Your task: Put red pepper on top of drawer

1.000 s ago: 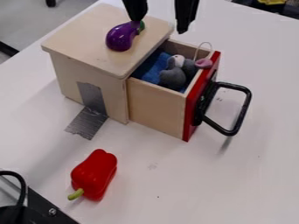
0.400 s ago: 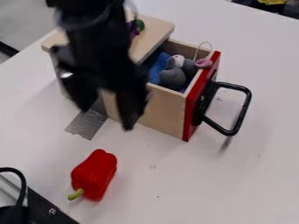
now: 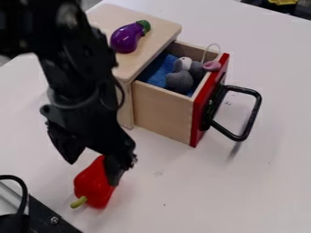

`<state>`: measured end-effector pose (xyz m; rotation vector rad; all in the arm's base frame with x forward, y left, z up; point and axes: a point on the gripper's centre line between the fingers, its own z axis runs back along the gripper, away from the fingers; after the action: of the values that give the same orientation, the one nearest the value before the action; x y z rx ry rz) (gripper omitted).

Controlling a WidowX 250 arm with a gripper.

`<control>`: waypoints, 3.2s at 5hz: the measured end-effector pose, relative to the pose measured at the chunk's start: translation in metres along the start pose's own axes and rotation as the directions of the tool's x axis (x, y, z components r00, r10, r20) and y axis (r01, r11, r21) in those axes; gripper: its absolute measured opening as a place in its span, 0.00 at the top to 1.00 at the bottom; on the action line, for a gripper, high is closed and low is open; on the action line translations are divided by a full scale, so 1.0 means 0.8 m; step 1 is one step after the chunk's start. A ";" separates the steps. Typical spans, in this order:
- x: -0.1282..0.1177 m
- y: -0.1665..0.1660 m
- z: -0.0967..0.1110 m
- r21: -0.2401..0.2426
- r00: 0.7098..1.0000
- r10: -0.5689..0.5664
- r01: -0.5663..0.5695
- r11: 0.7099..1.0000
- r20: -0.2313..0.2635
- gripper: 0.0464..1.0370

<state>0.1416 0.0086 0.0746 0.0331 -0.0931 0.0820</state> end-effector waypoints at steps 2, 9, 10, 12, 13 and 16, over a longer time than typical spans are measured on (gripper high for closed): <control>-0.001 0.018 -0.048 0.067 0.997 -0.016 0.021 0.998 -0.074 0.04; 0.089 0.058 0.132 -0.041 0.997 0.047 -0.045 0.998 0.065 0.17; 0.120 0.088 0.138 -0.039 0.994 0.079 -0.076 0.996 0.070 0.17; 0.168 0.137 0.110 -0.027 0.990 0.134 -0.133 0.991 0.041 0.17; 0.180 0.150 0.071 -0.016 0.991 0.128 -0.129 0.992 -0.043 0.17; 0.178 0.152 0.040 -0.002 0.984 0.098 -0.099 0.995 -0.147 0.03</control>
<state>0.2700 0.1399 0.1231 0.0130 0.0527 0.1829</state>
